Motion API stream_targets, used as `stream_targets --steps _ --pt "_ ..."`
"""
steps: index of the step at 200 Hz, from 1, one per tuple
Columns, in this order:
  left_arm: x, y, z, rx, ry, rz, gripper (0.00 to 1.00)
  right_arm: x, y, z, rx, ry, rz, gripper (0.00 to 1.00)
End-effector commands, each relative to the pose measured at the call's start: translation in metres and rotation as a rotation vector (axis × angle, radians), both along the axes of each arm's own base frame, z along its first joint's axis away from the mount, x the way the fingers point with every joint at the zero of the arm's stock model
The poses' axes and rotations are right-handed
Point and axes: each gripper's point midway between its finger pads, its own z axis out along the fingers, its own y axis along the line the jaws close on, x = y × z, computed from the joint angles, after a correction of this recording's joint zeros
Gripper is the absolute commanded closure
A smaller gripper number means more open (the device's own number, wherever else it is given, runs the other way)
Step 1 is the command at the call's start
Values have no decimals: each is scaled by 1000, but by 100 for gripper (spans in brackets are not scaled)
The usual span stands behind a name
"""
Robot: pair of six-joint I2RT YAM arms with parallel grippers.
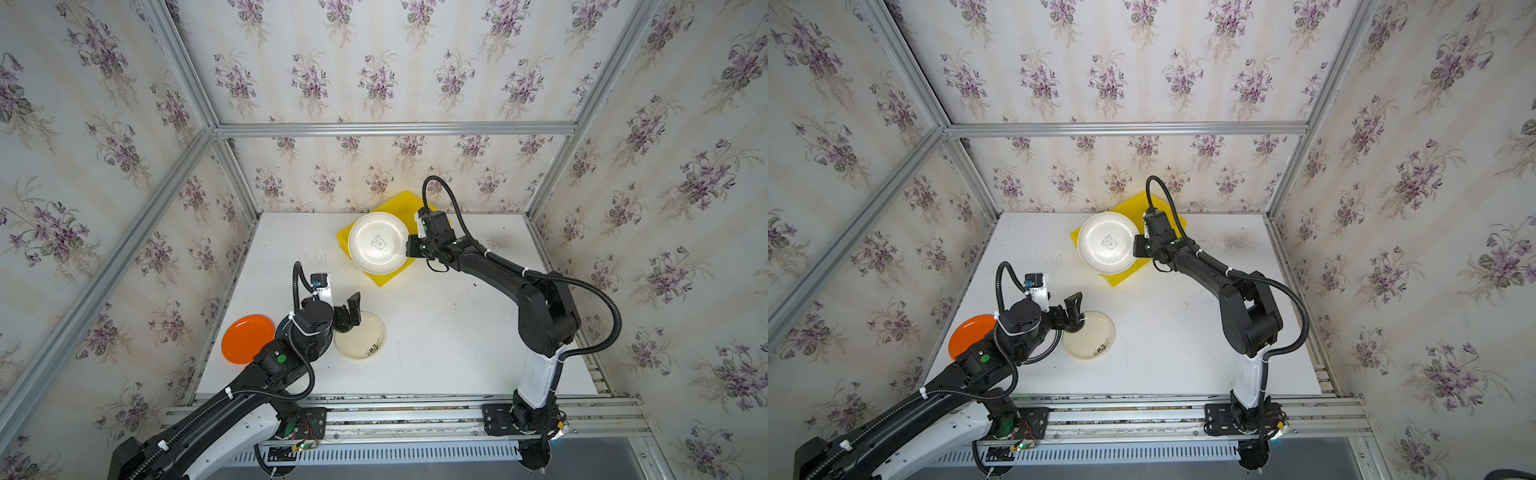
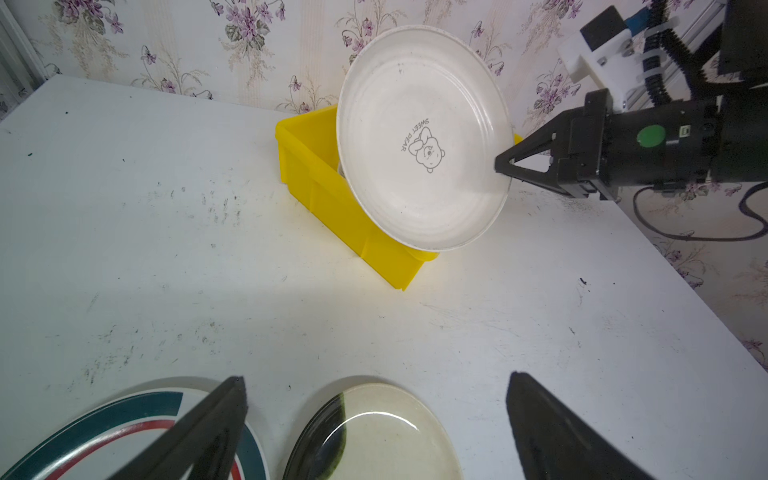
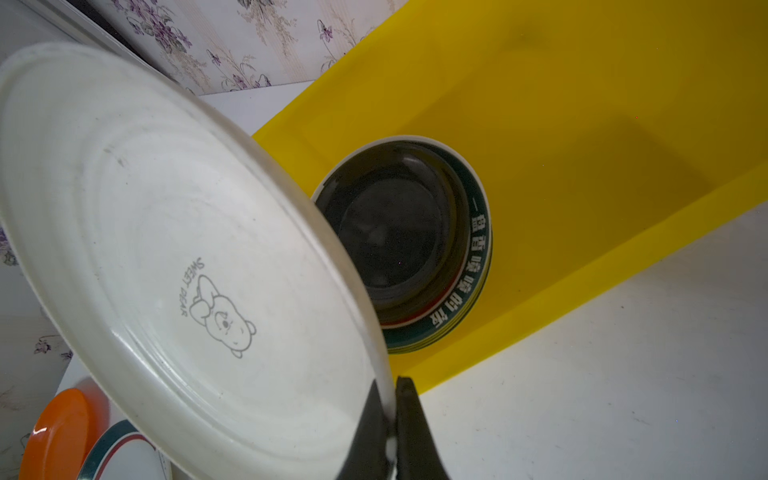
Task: Place the plates into the plastic bin on the countertop
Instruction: 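Carry the bear plate over the yellow bin with the right gripper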
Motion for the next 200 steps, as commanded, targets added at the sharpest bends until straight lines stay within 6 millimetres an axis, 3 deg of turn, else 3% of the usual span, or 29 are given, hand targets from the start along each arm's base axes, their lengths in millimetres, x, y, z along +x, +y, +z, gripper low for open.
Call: stream_targets --steps 1,99,150,200 --pt "3 5 0 26 -11 27 0 10 7 -1 1 0 11 100" --pt "7 17 -8 136 5 74 0 49 -4 -35 -119 48 -105 100" --pt "9 18 -11 151 18 82 0 59 -11 -54 -200 106 -140 100" --pt "15 16 -11 169 31 91 0 60 -3 -68 -193 147 -107 100"
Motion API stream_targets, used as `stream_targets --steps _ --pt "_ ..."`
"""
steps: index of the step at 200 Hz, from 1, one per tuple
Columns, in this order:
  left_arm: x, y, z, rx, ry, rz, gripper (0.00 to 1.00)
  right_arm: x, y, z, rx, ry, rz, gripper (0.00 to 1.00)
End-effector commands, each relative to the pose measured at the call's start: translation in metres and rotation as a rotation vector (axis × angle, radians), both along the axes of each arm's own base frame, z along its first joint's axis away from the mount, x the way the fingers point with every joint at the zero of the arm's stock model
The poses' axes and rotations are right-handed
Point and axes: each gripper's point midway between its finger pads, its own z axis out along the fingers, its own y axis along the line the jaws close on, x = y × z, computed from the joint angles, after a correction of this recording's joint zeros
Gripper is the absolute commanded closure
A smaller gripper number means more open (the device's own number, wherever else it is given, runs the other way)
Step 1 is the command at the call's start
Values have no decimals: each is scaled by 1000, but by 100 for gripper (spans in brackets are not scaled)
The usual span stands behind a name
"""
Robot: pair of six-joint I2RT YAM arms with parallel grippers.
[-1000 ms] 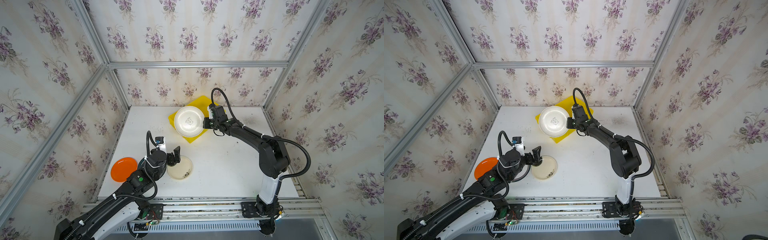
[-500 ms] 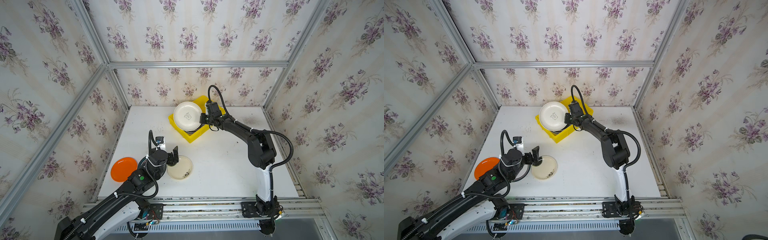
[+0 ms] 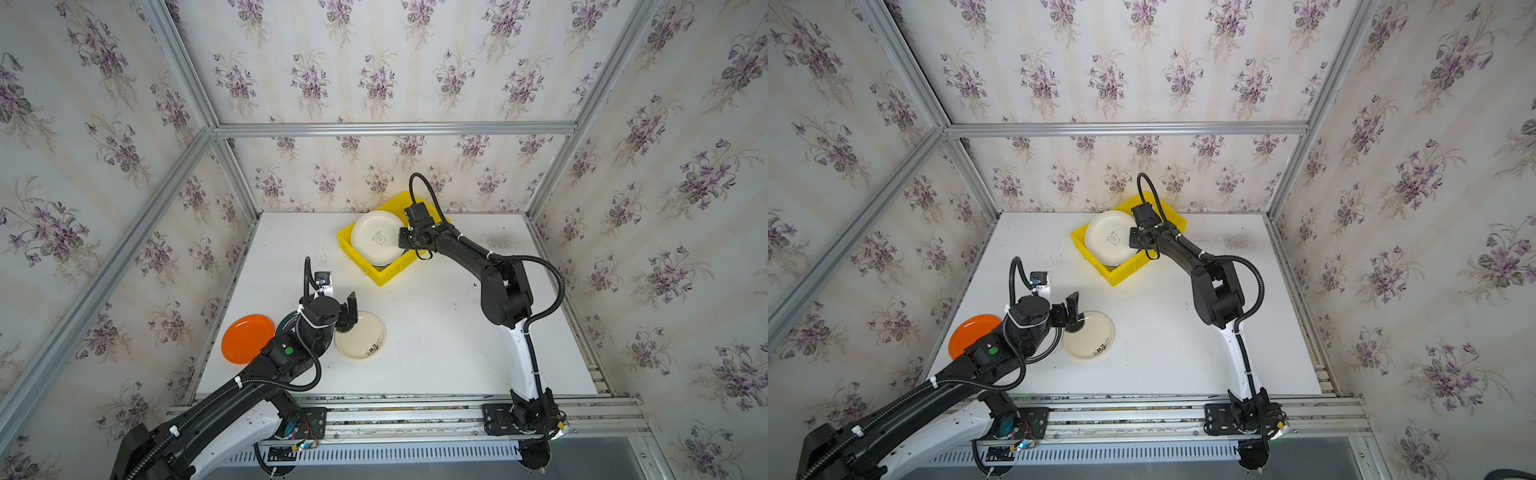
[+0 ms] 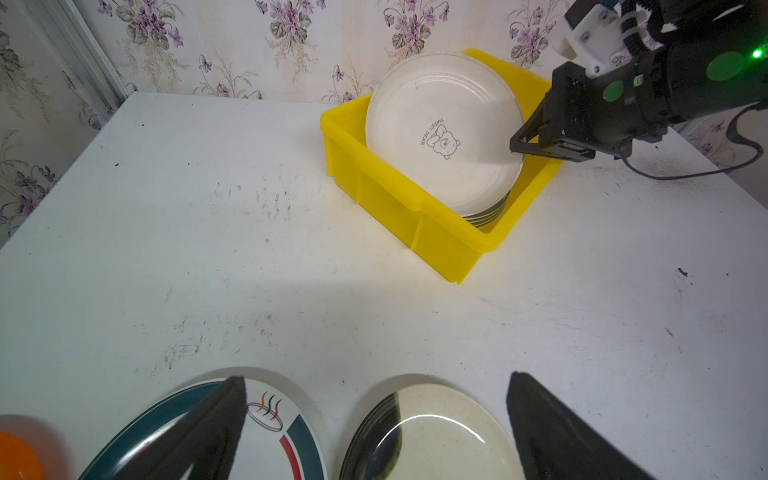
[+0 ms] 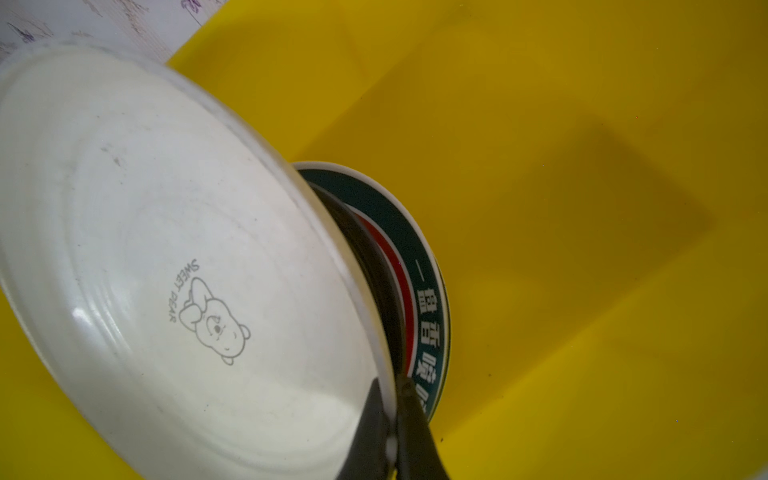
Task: Place the plates into the plastic bin on the countertop
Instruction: 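Carry the bear plate over the yellow bin with the right gripper, then lower the bear plate onto the stack and open the right gripper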
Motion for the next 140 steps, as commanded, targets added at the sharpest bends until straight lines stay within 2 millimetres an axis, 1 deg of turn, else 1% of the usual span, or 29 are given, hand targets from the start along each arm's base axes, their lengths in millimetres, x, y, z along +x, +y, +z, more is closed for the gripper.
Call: stream_targets --steps 1,3,5,17,46,54,64,82,97,123,127,132,140 --pt "4 1 5 9 -7 19 0 -4 -1 -8 -31 43 22 100" --pt "4 1 5 10 -4 20 0 -4 0 -8 -31 44 24 100" --pt "5 1 7 11 -4 20 0 -4 0 -8 -32 45 27 98" --pt "6 3 11 29 12 34 0 -5 2 -8 -28 46 43 84" --pt "13 16 26 92 27 125 0 -5 4 -4 -18 28 58 43" --pt "14 17 28 105 27 134 0 -5 6 -1 -11 22 64 35" --pt "16 19 31 117 23 149 0 -4 7 3 -5 14 68 29" --pt "18 21 36 122 16 168 0 -4 6 11 -3 -1 68 23" --pt "19 21 37 128 18 173 0 -4 4 18 -10 -15 63 20" --pt "22 22 36 149 31 185 0 -8 -2 30 -13 -45 55 19" --pt "22 22 36 152 32 187 0 -9 -2 36 -4 -61 56 19" --pt "22 22 35 157 36 191 0 -11 -1 37 4 -73 59 19" --pt "23 22 33 166 44 194 0 -14 -2 44 25 -104 60 19"
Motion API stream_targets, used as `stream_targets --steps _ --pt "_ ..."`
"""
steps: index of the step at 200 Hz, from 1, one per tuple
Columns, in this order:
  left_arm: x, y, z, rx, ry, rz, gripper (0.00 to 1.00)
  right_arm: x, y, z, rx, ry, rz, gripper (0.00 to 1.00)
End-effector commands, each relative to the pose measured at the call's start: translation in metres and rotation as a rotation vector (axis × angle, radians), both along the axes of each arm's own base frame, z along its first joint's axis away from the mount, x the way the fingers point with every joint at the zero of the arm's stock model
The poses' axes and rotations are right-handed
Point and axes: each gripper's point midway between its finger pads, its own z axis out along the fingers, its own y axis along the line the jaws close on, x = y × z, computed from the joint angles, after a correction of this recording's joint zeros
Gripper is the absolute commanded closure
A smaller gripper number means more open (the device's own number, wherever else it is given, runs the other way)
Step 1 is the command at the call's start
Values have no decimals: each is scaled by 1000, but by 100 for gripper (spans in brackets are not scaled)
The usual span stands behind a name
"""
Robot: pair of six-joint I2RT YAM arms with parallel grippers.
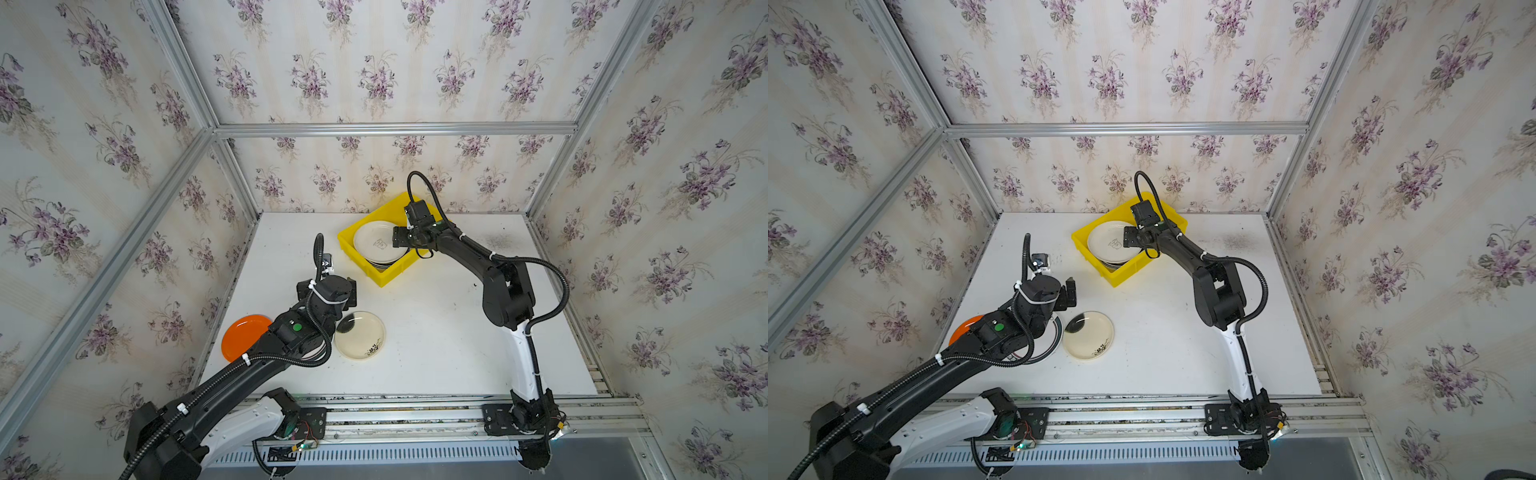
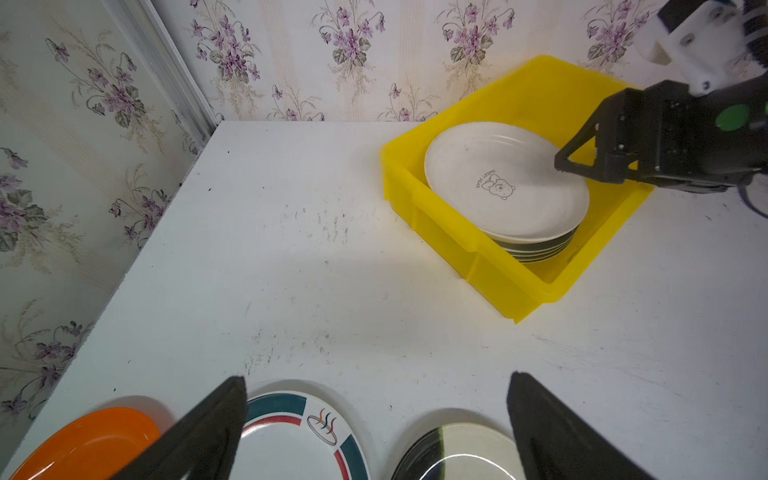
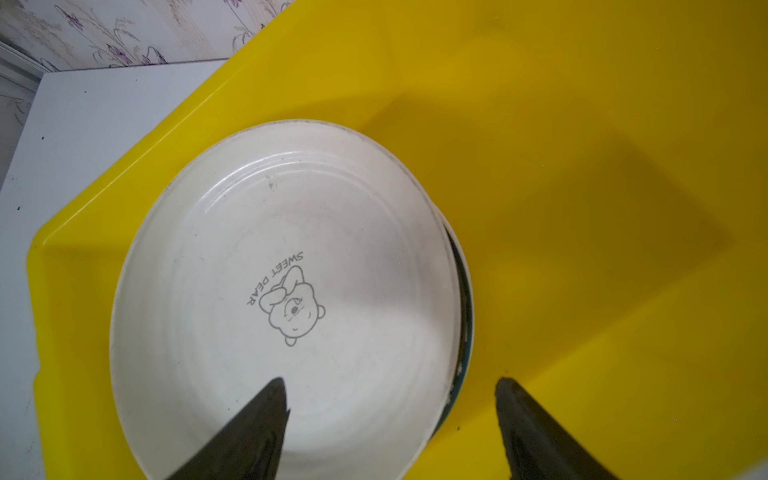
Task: Place the plates into the plastic bin on the countertop
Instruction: 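Lower the bear plate onto the stack and open the right gripper, then withdraw the right gripper from the bin toward the cream flower plate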
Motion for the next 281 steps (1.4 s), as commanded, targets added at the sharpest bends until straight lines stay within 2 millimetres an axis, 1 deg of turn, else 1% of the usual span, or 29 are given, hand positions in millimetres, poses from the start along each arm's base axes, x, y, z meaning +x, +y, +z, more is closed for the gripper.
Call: stream_targets --steps 1,37,71,92,98,100,102,117,145,178,221,247,273,276,281 --pt "1 6 0 22 6 43 0 -2 -3 24 27 -86 0 19" --pt "2 5 -6 35 40 51 0 -15 -13 57 80 -202 -14 19" --pt "5 5 -6 51 47 60 0 -30 -18 75 83 -223 -5 20" --pt "6 3 -6 50 55 63 0 -49 -19 85 36 -259 4 20" --pt "7 3 -7 51 59 62 0 -54 -23 88 33 -273 1 20" --pt "7 3 -7 51 59 62 0 -62 -10 89 39 -277 28 20" --pt "7 2 -8 52 61 62 0 -66 -7 89 41 -279 37 20" --pt "9 2 -10 64 70 62 0 -82 -4 93 65 -282 50 20" --pt "12 0 -16 96 94 62 0 -108 -13 100 57 -296 48 20" --pt "15 -2 -22 113 118 67 0 -130 -29 110 71 -312 37 20" --pt "17 -7 -23 105 130 59 0 -155 -47 109 70 -291 21 20" --pt "17 -5 -23 111 128 63 0 -170 -56 100 94 -265 7 20" --pt "17 -4 -22 118 126 68 0 -187 -55 89 147 -204 18 20" --pt "19 -6 -29 135 145 69 0 -188 -54 88 154 -198 21 20" --pt "19 -5 -31 139 149 69 0 -190 -53 86 165 -186 24 20"
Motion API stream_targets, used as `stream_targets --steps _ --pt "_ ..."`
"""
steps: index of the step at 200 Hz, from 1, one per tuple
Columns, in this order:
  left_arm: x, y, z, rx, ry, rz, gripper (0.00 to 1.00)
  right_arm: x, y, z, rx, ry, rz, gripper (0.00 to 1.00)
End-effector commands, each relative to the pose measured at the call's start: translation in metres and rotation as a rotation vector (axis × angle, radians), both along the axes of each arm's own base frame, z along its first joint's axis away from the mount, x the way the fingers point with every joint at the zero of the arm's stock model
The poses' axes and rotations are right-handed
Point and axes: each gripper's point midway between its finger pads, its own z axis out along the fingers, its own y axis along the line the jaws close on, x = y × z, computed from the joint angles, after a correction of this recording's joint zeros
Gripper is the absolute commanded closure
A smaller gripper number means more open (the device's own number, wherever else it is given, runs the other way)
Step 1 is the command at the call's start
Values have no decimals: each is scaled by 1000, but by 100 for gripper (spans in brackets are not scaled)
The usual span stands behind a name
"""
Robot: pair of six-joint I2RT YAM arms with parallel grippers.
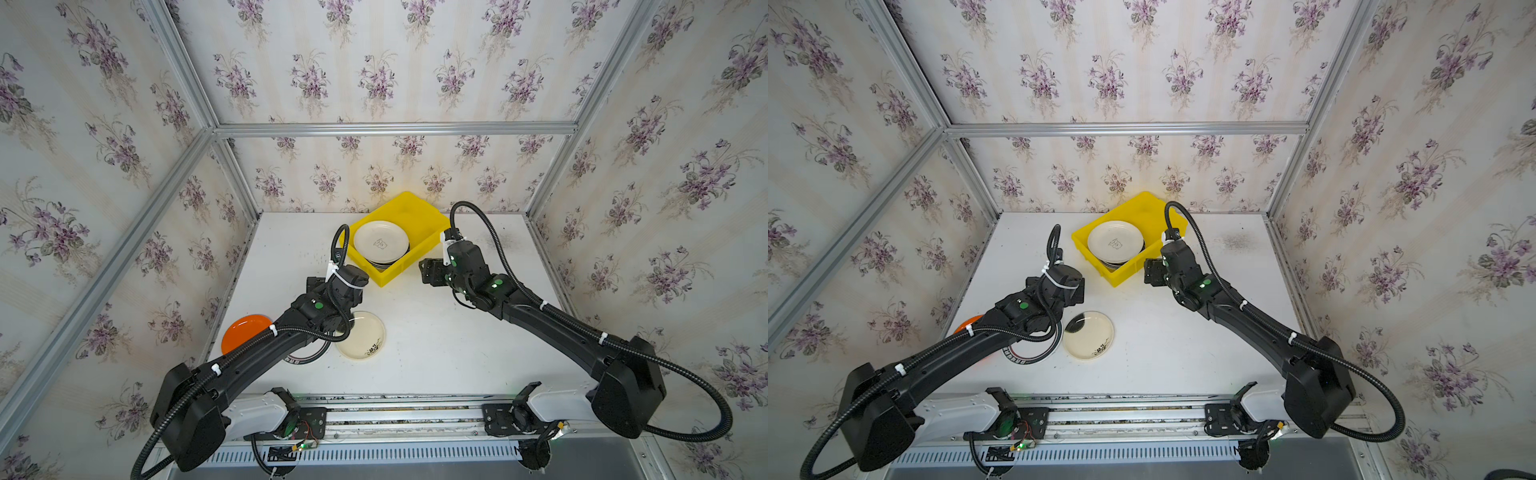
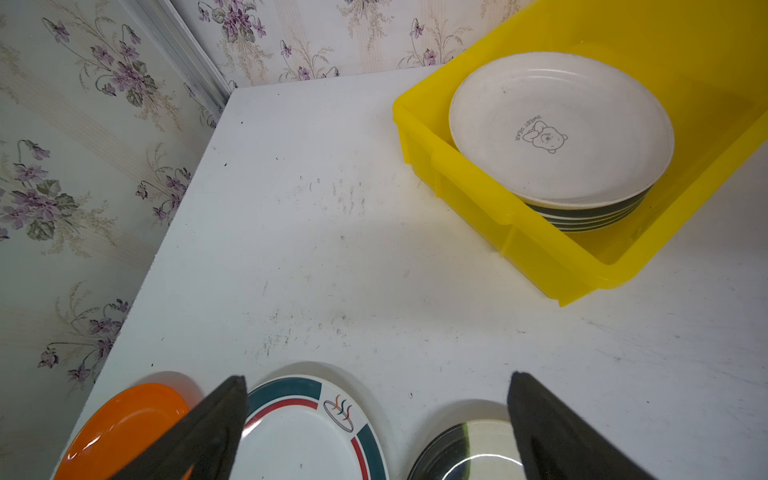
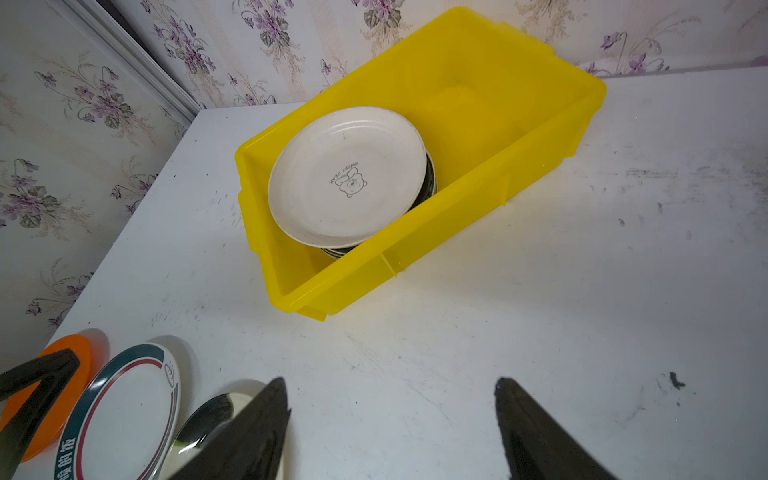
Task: Place the plates into the plastic bin on the countertop
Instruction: 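Withdraw the right gripper from the bin toward the cream flower plate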
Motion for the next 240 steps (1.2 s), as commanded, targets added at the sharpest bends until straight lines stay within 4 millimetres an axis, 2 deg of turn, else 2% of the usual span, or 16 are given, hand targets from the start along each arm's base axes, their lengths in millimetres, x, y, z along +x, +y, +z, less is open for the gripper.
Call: stream_targets --steps 1,57,87,144,204,240 --pt "2 2 -4 21 9 24 0 -10 6 -3 76 46 15 20" --pt "2 4 -5 37 13 30 0 -32 4 -24 97 121 23 20" --pt "2 4 -6 40 15 33 0 -41 1 -43 83 185 15 20" --pt "2 5 -9 45 20 39 0 -52 14 -71 108 255 32 21" --pt "1 4 -13 17 19 46 0 -52 35 -101 170 333 51 22" --pt "0 3 -22 5 39 48 0 -53 51 -115 185 369 82 26"
